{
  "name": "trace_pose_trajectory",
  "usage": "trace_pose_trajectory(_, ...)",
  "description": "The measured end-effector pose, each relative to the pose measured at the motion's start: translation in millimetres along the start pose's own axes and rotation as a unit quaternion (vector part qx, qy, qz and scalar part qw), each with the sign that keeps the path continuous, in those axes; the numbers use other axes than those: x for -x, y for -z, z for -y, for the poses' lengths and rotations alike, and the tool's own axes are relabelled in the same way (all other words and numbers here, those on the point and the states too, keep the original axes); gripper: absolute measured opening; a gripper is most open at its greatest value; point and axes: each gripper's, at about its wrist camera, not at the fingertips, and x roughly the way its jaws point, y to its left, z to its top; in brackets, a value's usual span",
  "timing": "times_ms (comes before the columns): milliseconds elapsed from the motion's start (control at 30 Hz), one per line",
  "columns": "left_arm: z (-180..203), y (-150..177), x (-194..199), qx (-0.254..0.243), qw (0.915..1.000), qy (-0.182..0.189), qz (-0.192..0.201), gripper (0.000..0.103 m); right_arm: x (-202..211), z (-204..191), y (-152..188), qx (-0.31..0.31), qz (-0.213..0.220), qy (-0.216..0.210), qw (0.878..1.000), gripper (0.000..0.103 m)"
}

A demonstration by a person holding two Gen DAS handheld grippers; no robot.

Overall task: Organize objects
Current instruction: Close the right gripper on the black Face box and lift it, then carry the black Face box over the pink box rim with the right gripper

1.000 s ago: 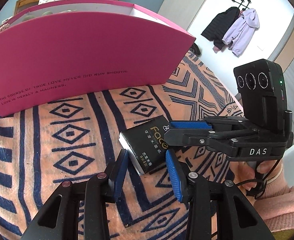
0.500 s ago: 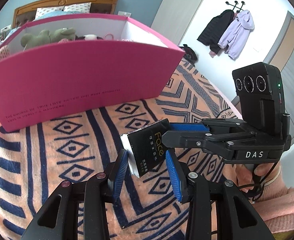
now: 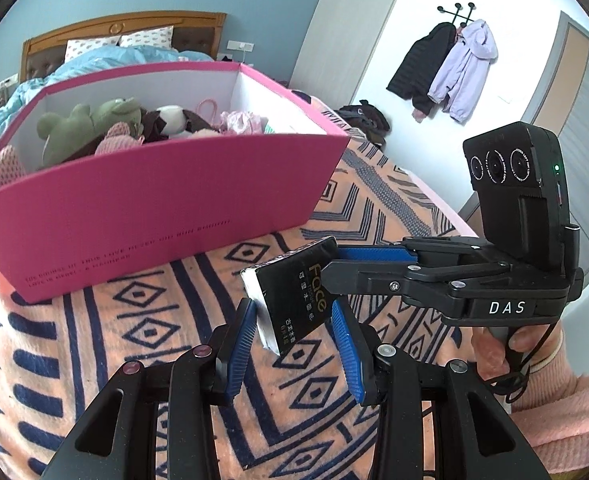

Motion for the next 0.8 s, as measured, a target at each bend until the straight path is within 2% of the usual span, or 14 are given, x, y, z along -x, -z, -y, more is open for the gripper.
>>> trace_pose_trajectory(800,8,-15,10,-0.018,0.9994,-0.005,0.027,0.039,16,-8,-12,0.021,0.028,0.012,0.999,0.031)
